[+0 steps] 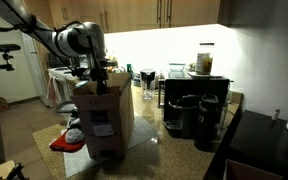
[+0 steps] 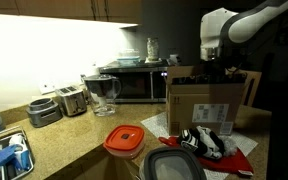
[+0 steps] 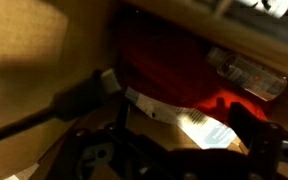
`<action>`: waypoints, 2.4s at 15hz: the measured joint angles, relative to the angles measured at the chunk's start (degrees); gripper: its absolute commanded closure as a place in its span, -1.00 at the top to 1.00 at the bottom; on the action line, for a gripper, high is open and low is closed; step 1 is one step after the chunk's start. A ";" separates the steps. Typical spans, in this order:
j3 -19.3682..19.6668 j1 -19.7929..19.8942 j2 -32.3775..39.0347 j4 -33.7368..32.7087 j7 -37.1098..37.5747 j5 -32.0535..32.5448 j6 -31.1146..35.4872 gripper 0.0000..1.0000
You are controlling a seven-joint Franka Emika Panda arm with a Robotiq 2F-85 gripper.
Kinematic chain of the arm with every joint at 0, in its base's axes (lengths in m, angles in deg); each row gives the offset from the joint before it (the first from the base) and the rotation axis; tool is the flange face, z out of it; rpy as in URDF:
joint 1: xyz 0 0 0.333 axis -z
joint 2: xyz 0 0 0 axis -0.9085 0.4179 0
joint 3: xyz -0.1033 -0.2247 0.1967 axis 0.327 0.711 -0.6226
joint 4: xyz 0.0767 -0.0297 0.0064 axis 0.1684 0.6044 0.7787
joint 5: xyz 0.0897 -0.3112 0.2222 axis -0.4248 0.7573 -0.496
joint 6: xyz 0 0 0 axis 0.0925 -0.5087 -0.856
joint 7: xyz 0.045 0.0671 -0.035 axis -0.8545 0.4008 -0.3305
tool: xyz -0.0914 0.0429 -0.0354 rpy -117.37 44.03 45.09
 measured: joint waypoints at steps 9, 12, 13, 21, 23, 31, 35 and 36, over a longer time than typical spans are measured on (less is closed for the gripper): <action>-0.59 -1.28 4.50 -11.39 0.00 0.00 -6.41 1.00; -0.85 -2.33 6.66 -16.15 0.00 0.00 -10.57 1.00; -0.87 -2.70 7.41 -17.56 0.00 0.00 -11.88 1.00; 0.18 -3.59 12.84 -23.78 3.30 3.24 -17.50 1.00; 0.91 -3.59 13.74 -24.47 4.29 3.98 -17.55 1.00; 2.09 -4.09 18.66 -24.48 9.49 4.14 -14.19 1.00; 2.90 -5.04 22.57 -23.58 11.17 4.46 -9.10 1.00; 3.16 -5.23 23.37 -23.31 11.39 4.57 -8.25 1.00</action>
